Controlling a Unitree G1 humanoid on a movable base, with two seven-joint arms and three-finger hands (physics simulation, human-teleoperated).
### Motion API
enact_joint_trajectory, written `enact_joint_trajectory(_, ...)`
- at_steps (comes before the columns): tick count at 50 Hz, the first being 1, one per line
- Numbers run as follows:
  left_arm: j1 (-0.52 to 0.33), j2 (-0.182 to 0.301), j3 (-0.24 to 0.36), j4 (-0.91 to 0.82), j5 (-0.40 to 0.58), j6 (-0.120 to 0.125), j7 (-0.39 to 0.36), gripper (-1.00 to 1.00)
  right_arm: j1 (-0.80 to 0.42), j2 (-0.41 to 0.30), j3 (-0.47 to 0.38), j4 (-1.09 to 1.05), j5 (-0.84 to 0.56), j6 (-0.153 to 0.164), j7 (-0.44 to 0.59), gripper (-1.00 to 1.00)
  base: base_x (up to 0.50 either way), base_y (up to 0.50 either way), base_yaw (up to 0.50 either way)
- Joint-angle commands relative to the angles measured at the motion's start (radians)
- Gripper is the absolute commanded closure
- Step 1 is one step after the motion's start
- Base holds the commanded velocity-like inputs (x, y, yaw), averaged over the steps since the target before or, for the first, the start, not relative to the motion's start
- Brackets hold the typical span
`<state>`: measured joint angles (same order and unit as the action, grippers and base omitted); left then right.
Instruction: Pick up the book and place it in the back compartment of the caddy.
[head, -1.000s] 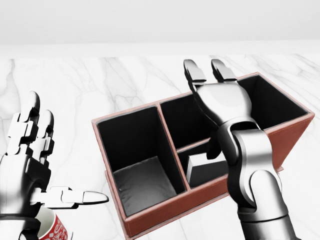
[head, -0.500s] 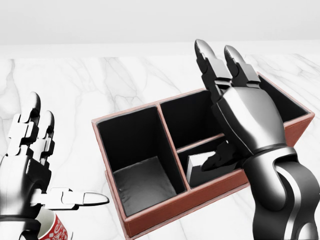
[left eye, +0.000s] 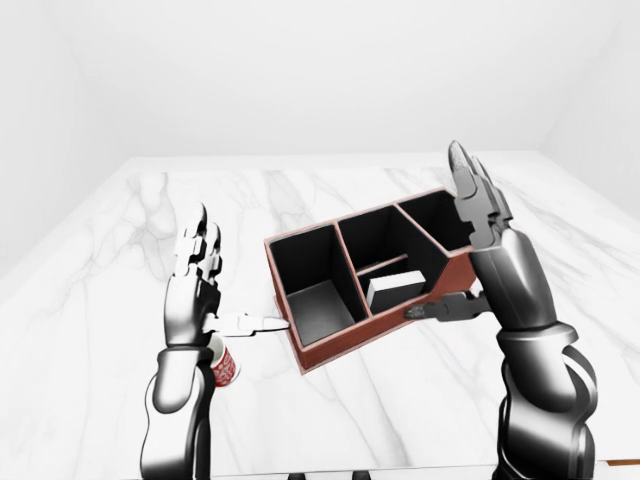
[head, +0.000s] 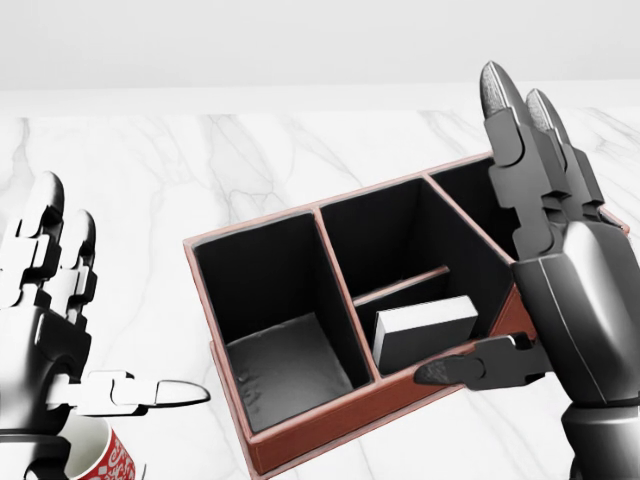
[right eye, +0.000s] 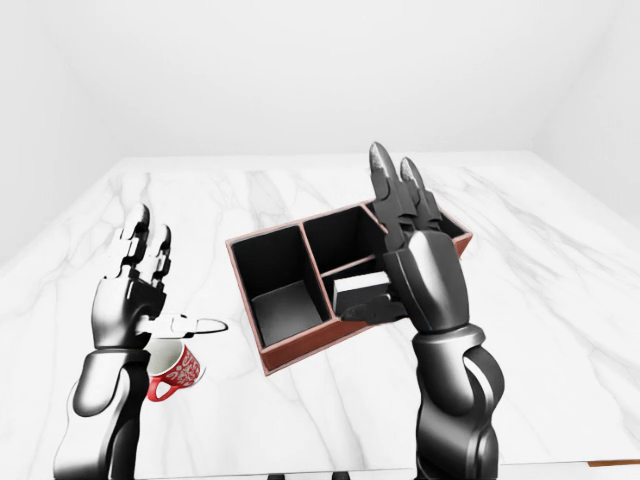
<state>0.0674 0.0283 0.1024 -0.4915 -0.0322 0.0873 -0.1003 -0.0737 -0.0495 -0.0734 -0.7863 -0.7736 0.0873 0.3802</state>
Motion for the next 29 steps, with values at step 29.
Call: enact_joint_trajectory(29, -0.008, 0.005, 0.030, -0.068, -0.032, 0.000, 0.000, -1.00, 0.029, 0.280, -0.284, -0.261, 0.224, 0.000, 0.292, -1.00, 0.00, 0.00, 0.00)
